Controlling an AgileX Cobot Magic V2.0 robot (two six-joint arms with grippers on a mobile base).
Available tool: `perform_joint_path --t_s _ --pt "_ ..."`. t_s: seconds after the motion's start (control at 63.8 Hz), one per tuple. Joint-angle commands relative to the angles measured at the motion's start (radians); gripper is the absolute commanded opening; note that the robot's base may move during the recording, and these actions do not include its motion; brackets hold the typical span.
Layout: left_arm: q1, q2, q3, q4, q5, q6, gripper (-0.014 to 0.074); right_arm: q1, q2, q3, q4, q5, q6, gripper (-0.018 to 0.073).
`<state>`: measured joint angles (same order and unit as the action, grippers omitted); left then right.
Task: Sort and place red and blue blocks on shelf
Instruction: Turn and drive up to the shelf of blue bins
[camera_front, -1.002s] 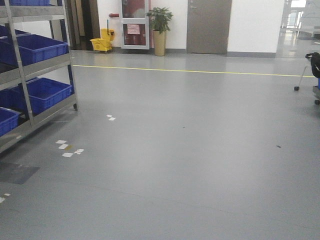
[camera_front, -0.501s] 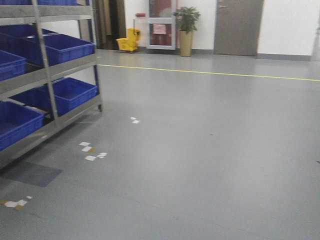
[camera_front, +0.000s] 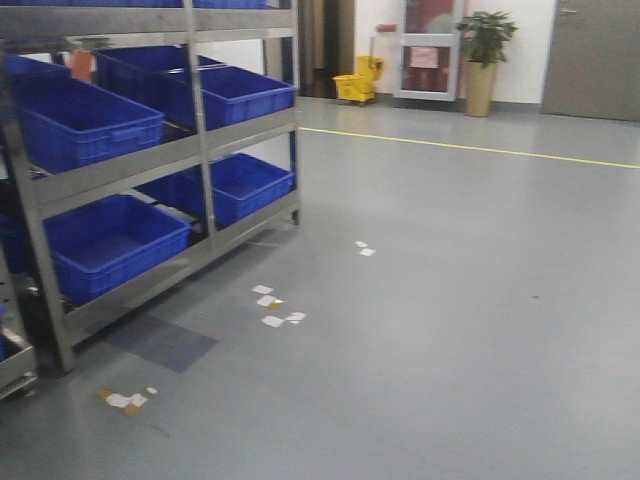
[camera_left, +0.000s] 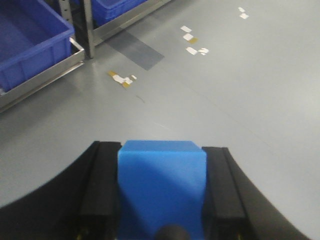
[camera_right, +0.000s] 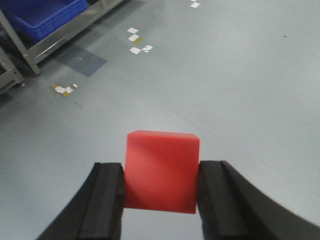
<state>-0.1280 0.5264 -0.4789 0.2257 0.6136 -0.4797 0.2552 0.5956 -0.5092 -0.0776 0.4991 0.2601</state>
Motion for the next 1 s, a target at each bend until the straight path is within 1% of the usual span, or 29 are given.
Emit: perform_joint_path --t_s 0.0,0.987 --pt "0.000 0.001 -0.029 0.011 -0.075 -0.010 0.0125 -0.005 0.000 -0.028 -0.010 -0.068 0.000 0.0050" --pt "0.000 0.001 -0.029 0.011 -0.075 -0.010 0.0125 -0.005 0.000 -0.028 -0.010 -0.068 0.000 0.0050"
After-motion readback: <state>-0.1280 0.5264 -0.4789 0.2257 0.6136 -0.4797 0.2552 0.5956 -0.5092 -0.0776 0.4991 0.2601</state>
